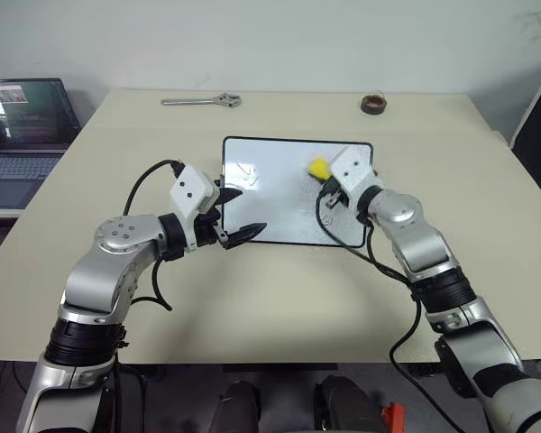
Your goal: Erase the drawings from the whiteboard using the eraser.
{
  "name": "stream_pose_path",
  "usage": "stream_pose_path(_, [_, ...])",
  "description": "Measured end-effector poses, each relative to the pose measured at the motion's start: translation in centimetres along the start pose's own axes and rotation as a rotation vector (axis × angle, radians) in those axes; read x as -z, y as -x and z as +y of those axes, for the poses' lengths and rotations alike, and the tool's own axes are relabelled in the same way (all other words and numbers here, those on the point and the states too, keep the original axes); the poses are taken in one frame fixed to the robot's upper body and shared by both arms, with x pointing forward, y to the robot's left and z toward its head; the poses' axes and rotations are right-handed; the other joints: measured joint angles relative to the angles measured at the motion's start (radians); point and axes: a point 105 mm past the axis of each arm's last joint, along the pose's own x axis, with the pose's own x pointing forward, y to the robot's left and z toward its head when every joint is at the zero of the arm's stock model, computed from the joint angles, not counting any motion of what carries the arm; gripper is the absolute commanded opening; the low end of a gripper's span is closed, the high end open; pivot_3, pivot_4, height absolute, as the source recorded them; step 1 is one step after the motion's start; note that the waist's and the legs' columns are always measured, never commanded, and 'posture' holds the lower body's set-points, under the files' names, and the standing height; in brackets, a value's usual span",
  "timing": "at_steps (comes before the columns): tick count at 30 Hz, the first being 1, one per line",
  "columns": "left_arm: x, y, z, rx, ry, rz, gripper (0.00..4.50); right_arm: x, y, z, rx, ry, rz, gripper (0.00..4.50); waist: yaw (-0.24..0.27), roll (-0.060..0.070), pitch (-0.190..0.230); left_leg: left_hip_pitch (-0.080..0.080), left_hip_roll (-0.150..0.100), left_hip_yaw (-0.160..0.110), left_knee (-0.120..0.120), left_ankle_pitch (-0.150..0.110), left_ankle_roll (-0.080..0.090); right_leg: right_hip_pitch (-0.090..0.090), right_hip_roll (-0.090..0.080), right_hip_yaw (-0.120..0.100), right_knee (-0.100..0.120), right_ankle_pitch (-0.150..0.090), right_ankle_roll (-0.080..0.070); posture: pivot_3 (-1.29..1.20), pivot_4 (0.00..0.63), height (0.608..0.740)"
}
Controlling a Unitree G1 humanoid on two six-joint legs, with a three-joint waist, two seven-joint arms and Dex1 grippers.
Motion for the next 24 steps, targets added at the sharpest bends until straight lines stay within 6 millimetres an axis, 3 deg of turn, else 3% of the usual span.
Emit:
stream_pose_path(2, [0.0, 0.0, 0.0, 0.000, -0.004, -0.002, 4.50, 0.2, 0.0, 1.1, -0.053, 0.014, 0.006, 1.02, 0.000, 0.000, 0.000, 0.000, 0.000, 0.000, 0.000, 0.000, 0.000, 0.000, 0.000, 0.000, 0.000, 0.000, 0.000, 0.00, 0.150, 0.740])
stream_pose_path(4, [-0.1, 0.0, 0.0, 0.000, -0.011, -0.007, 4.50, 0.1, -0.1, 1.0, -0.038, 0.023, 0.004, 1.02, 0.000, 0.000, 0.000, 0.000, 0.000, 0.000, 0.000, 0.000, 0.000, 0.000, 0.000, 0.000, 0.000, 0.000, 0.000, 0.00, 0.150, 0.740])
stream_pose_path(9, [0.1, 0.1, -0.1, 0.007, -0.011, -0.004, 4.50, -1.0, -0.6, -3.1, 0.214, 0.021, -0.024, 1.02, 0.001, 0.000, 0.000, 0.000, 0.000, 0.000, 0.000, 0.000, 0.000, 0.000, 0.000, 0.000, 0.001, 0.000, 0.000, 0.00, 0.150, 0.740])
stream_pose_path(11, [0.5, 0.2, -0.1, 0.010, -0.004, 0.006, 4.50, -1.1, -0.5, -3.8, 0.237, 0.022, -0.024, 1.02, 0.004, 0.000, 0.000, -0.001, 0.000, 0.000, 0.000, 0.000, 0.000, 0.000, 0.000, 0.000, 0.000, 0.000, 0.000, 0.00, 0.150, 0.740])
stream_pose_path(16, [0.5, 0.2, -0.1, 0.011, -0.007, 0.004, 4.50, -0.8, -0.6, -2.0, 0.120, 0.042, -0.014, 1.02, 0.003, 0.000, 0.000, -0.001, 0.000, 0.000, 0.000, 0.000, 0.000, 0.000, -0.001, 0.000, 0.000, 0.000, 0.000, 0.00, 0.150, 0.740])
stream_pose_path(20, [0.6, 0.3, -0.1, 0.010, -0.008, 0.004, 4.50, -0.1, -0.5, 1.7, -0.060, 0.084, -0.001, 1.02, -0.001, 0.000, 0.000, 0.000, 0.000, 0.000, 0.000, 0.000, 0.000, 0.000, 0.000, 0.000, 0.000, 0.000, 0.000, 0.00, 0.150, 0.740])
stream_pose_path(24, [0.7, 0.3, 0.0, 0.008, -0.007, 0.005, 4.50, -1.0, -1.4, 0.6, 0.075, 0.067, -0.033, 1.02, -0.002, 0.000, 0.000, 0.001, 0.000, 0.000, 0.000, 0.000, 0.000, 0.000, 0.000, 0.000, 0.002, 0.000, 0.000, 0.00, 0.150, 0.740])
